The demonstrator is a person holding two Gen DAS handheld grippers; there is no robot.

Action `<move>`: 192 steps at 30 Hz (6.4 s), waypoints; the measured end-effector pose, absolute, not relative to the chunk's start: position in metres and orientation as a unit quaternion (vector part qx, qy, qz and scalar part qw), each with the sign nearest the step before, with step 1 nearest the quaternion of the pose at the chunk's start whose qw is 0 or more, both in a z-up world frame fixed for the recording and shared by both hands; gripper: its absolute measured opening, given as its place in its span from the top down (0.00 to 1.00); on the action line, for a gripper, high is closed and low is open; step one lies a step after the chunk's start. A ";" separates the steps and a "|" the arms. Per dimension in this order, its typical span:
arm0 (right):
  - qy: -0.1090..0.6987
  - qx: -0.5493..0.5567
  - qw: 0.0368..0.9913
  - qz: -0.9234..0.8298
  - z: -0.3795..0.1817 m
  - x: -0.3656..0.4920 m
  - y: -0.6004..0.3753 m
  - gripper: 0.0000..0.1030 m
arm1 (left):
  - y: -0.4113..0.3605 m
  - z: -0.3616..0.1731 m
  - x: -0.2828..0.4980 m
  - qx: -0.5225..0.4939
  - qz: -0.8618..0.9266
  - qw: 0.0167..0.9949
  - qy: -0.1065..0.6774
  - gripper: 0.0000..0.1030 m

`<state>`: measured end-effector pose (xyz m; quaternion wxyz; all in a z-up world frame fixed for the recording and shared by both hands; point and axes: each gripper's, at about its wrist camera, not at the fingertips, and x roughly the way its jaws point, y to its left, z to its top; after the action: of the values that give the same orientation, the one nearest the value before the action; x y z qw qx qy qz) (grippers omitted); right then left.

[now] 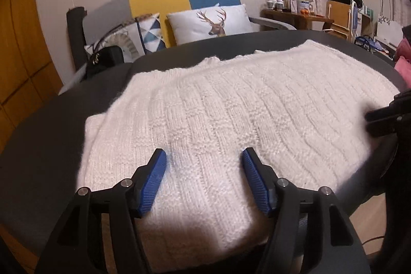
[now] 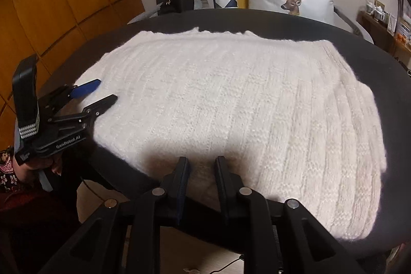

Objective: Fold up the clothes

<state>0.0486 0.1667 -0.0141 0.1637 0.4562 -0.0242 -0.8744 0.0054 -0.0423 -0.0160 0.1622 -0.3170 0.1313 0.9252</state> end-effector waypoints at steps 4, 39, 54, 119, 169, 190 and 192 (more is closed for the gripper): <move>-0.033 0.456 0.164 -0.874 -0.010 0.052 0.169 0.79 | -0.049 -0.010 0.006 -0.322 0.923 0.174 0.117 0.36; -0.001 0.477 0.010 -0.879 -0.015 0.075 0.216 0.77 | -0.091 0.012 -0.037 -0.381 0.916 0.127 -0.007 0.33; 0.022 0.493 0.007 -0.870 -0.003 0.067 0.211 0.77 | -0.079 -0.004 -0.039 -0.393 0.912 0.106 0.036 0.30; -0.071 0.421 0.034 -0.904 -0.028 -0.110 0.205 0.72 | -0.078 -0.014 -0.153 -0.447 0.894 0.020 0.000 0.12; -0.380 0.328 0.014 -0.865 0.004 0.067 0.375 0.69 | 0.081 0.040 -0.063 -0.365 0.902 0.217 0.081 0.10; -0.511 0.349 0.073 -0.782 -0.055 -0.024 0.415 0.69 | 0.240 0.002 -0.077 -0.373 0.850 0.306 0.213 0.09; -0.498 0.362 0.075 -0.784 -0.054 -0.038 0.415 0.77 | 0.241 0.001 -0.075 -0.370 0.851 0.304 0.216 0.09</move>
<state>-0.0382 0.4152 -0.0542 0.0746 0.3624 -0.4984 -0.7840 -0.0749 0.2412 0.0007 0.3037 -0.3698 0.2155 0.8512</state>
